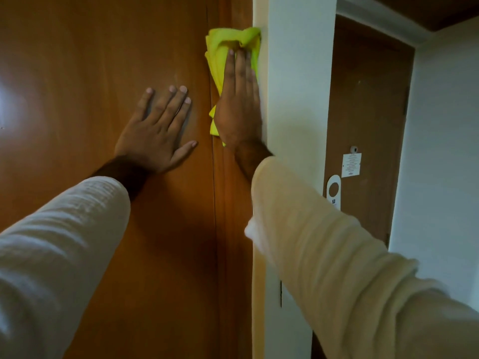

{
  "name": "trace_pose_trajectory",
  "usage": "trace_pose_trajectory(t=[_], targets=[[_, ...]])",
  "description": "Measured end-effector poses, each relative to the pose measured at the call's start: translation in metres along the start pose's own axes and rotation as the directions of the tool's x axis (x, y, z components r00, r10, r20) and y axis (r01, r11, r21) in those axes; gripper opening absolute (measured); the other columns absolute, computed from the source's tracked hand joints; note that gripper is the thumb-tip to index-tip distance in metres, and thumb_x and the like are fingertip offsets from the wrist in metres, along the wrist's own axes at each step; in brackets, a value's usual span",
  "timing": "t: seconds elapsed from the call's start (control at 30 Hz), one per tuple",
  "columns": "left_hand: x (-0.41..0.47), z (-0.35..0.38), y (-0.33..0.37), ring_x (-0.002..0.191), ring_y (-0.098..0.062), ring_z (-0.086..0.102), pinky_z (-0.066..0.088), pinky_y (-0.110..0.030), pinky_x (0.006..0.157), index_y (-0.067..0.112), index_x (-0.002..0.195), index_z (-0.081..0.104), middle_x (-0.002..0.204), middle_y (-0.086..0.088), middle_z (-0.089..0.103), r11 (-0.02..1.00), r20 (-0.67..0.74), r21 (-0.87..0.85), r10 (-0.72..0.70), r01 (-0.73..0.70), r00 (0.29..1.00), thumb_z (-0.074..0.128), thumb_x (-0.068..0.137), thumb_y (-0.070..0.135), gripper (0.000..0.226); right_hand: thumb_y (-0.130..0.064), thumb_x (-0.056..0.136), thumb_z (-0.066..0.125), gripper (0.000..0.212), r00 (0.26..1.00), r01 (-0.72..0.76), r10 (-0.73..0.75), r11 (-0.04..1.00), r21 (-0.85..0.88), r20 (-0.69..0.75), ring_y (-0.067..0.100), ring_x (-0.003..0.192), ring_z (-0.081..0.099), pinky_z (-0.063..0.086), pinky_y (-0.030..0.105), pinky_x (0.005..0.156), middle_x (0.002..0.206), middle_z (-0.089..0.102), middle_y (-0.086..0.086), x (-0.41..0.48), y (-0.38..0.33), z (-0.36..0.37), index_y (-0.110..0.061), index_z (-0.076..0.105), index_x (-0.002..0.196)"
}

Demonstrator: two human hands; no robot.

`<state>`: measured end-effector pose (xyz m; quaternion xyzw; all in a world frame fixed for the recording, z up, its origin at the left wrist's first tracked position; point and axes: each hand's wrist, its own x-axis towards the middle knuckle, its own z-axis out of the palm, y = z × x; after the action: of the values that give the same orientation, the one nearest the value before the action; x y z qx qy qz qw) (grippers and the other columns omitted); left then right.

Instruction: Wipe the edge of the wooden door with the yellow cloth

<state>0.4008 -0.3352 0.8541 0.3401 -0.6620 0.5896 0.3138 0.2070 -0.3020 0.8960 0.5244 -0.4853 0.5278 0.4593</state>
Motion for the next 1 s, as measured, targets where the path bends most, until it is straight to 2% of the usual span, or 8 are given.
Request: trace_pose_trajectory(t=[0.1,0.27,0.33,0.4,0.57,0.7,0.87,1.0], targets=[[-0.001,-0.001,0.002,0.166,-0.033,0.015,0.014,-0.061,0.132,0.003,0.168,0.016,0.178,-0.018,0.013,1.0,-0.004,-0.003,-0.01,0.01,1.0,0.026,0.106,0.065,0.089,-0.019,0.097,0.022,0.063,0.996,-0.01,0.009,1.0,0.011,0.085,0.035,0.153,0.021,0.024,0.045,0.125,0.164,0.025,0.02,-0.059,0.001,-0.007,-0.003,0.022,0.157],[0.0,-0.004,0.002,0.166,-0.033,0.015,0.016,-0.061,0.131,0.003,0.168,0.017,0.178,-0.017,0.013,1.0,0.013,0.001,-0.009,0.009,1.0,0.026,0.106,0.065,0.089,-0.023,0.099,0.039,0.065,0.978,-0.038,0.045,0.999,-0.036,0.204,0.036,0.152,0.02,0.022,0.048,0.125,0.162,0.027,0.023,-0.188,0.005,-0.009,-0.005,0.018,0.157],[0.0,-0.004,0.002,0.166,-0.032,0.015,0.016,-0.061,0.131,0.003,0.168,0.016,0.178,-0.017,0.013,1.0,0.02,0.003,-0.008,0.008,1.0,0.025,0.106,0.065,0.089,-0.021,0.098,0.052,0.068,0.979,-0.036,0.055,0.995,-0.098,0.195,0.036,0.149,0.025,0.022,0.046,0.124,0.159,0.035,0.023,-0.211,0.006,-0.005,-0.004,0.02,0.156],[0.001,-0.004,0.002,0.166,-0.032,0.014,0.015,-0.06,0.132,0.003,0.168,0.015,0.178,-0.018,0.012,1.0,0.034,0.005,-0.009,0.009,0.999,0.024,0.106,0.066,0.089,-0.02,0.097,0.056,0.069,0.979,-0.037,0.061,0.992,-0.123,0.196,0.037,0.148,0.031,0.024,0.046,0.123,0.157,0.039,0.023,-0.216,0.006,-0.003,-0.003,0.023,0.155],[0.0,-0.003,0.002,0.166,-0.033,0.013,0.014,-0.06,0.132,0.003,0.168,0.015,0.178,-0.018,0.011,1.0,0.039,0.002,-0.009,0.009,0.999,0.022,0.105,0.066,0.09,-0.022,0.098,0.052,0.067,0.982,-0.034,0.052,0.995,-0.097,0.184,0.037,0.149,0.032,0.026,0.047,0.123,0.159,0.036,0.022,-0.197,0.003,-0.005,-0.004,0.022,0.156],[0.002,-0.003,0.002,0.167,-0.033,0.012,0.013,-0.06,0.132,0.003,0.169,0.013,0.178,-0.018,0.01,1.0,0.04,-0.006,-0.009,0.009,0.999,0.02,0.105,0.067,0.09,-0.026,0.097,0.032,0.067,0.988,-0.032,0.038,0.998,-0.045,0.147,0.035,0.154,0.02,0.02,0.045,0.126,0.164,0.024,0.02,-0.124,0.0,-0.005,-0.005,0.016,0.158],[0.001,-0.003,0.002,0.167,-0.033,0.011,0.012,-0.06,0.132,0.004,0.169,0.01,0.179,-0.018,0.007,1.0,0.043,0.001,-0.007,0.007,0.999,0.019,0.105,0.067,0.09,-0.021,0.1,0.043,0.061,0.999,-0.035,0.035,0.999,-0.038,0.0,0.035,0.152,0.026,0.026,0.046,0.123,0.163,0.03,0.018,-0.024,-0.002,0.002,-0.003,0.027,0.156],[0.0,-0.003,0.002,0.167,-0.033,0.012,0.014,-0.06,0.132,0.004,0.169,0.011,0.178,-0.018,0.009,1.0,0.032,0.014,-0.012,0.011,0.999,0.021,0.106,0.066,0.089,-0.023,0.101,0.045,0.06,0.999,-0.034,0.034,0.998,-0.047,-0.01,0.036,0.151,0.027,0.026,0.046,0.122,0.163,0.03,0.018,-0.019,-0.002,0.005,-0.004,0.029,0.156]])
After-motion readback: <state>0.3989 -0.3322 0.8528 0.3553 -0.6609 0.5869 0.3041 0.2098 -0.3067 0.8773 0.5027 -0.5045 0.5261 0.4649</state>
